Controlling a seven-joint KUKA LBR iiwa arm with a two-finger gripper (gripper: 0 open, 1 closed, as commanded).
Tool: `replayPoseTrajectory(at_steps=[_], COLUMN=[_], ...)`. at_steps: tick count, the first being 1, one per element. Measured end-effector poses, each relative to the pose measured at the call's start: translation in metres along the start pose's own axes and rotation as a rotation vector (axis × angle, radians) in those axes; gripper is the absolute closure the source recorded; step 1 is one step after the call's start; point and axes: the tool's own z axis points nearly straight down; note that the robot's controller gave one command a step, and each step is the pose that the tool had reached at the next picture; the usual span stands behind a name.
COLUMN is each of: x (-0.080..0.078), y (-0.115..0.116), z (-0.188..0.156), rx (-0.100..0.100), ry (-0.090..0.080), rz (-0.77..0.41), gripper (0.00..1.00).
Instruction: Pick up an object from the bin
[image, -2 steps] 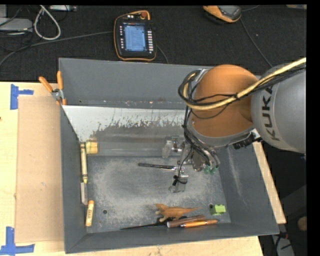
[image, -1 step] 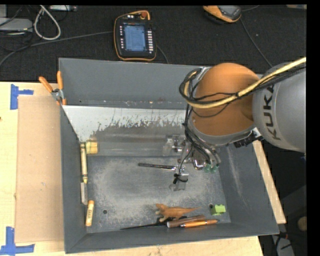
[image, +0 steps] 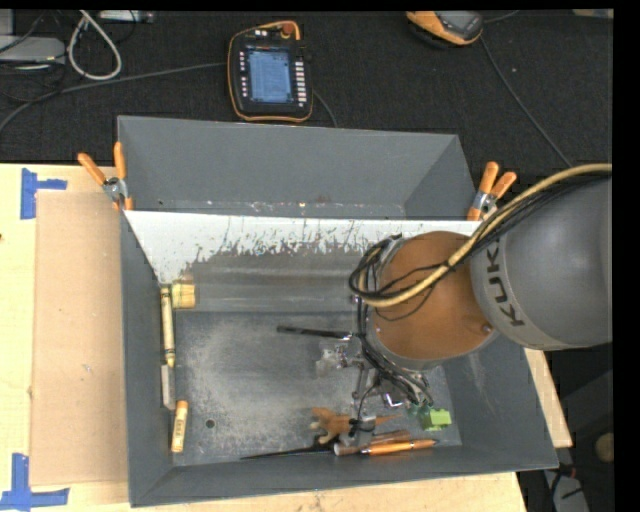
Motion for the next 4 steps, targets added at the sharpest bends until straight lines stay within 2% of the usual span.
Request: replayPoseTrajectory(at_steps=[1, 2, 3, 4], x=[0.017, 0.018, 0.018, 0.022], y=[-0.011, -0.010, 0.009, 0.010], z=[-0.035, 0.009, 0.049, 0.051], rx=[-0.001, -0.001, 0.000, -0.001], ry=[-0.005, 0.011, -0.023, 0.004], rz=[0.142, 0.025, 0.137, 0.327], gripper=[0.00, 0.00, 0.00, 1.00])
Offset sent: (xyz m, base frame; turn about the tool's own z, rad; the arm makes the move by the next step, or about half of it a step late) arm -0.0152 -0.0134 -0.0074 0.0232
